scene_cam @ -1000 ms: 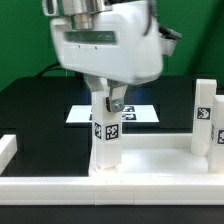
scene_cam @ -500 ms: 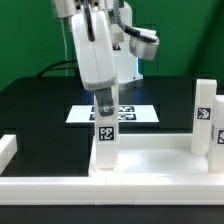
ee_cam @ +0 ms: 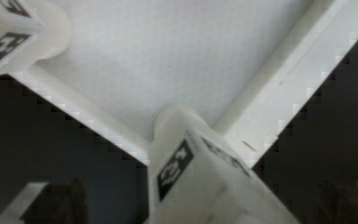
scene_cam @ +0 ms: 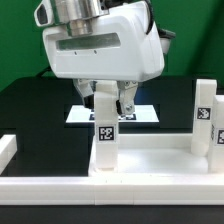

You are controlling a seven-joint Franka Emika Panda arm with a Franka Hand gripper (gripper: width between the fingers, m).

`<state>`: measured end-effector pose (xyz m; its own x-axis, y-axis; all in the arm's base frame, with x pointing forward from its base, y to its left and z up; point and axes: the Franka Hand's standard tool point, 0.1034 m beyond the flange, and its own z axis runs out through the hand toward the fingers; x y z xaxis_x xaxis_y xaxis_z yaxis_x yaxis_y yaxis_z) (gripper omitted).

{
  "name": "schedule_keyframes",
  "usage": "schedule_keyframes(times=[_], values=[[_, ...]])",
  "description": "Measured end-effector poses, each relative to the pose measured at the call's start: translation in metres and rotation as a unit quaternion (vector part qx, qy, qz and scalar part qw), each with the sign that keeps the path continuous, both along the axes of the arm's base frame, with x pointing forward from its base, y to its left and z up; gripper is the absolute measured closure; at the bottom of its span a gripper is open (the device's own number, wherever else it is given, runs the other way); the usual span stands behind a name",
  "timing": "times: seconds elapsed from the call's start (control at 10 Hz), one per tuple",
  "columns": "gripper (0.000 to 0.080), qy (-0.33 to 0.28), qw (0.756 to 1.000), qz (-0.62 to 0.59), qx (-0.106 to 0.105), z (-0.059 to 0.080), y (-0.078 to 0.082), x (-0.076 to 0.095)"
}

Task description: Assemble desk

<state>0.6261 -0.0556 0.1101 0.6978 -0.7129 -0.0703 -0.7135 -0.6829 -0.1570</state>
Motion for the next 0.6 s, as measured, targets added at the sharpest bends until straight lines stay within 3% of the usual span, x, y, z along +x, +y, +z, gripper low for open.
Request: schedule_keyframes(times=[0.2, 0.3, 0.4, 0.6], values=[[0.0150, -0.009, 0.997, 0.075, -0.011, 0.0002, -0.0006, -0.0004], [0.0150, -0.019, 0.975, 0.219, -0.031, 0.0036, 0.0020, 0.0004], [0.0150, -0.027, 0.952, 0.301, -0.036, 0.0064, 0.0042, 0.0040], [0.0150, -0.020, 0.965, 0.258, -0.035, 0.0040, 0.0012, 0.0027]])
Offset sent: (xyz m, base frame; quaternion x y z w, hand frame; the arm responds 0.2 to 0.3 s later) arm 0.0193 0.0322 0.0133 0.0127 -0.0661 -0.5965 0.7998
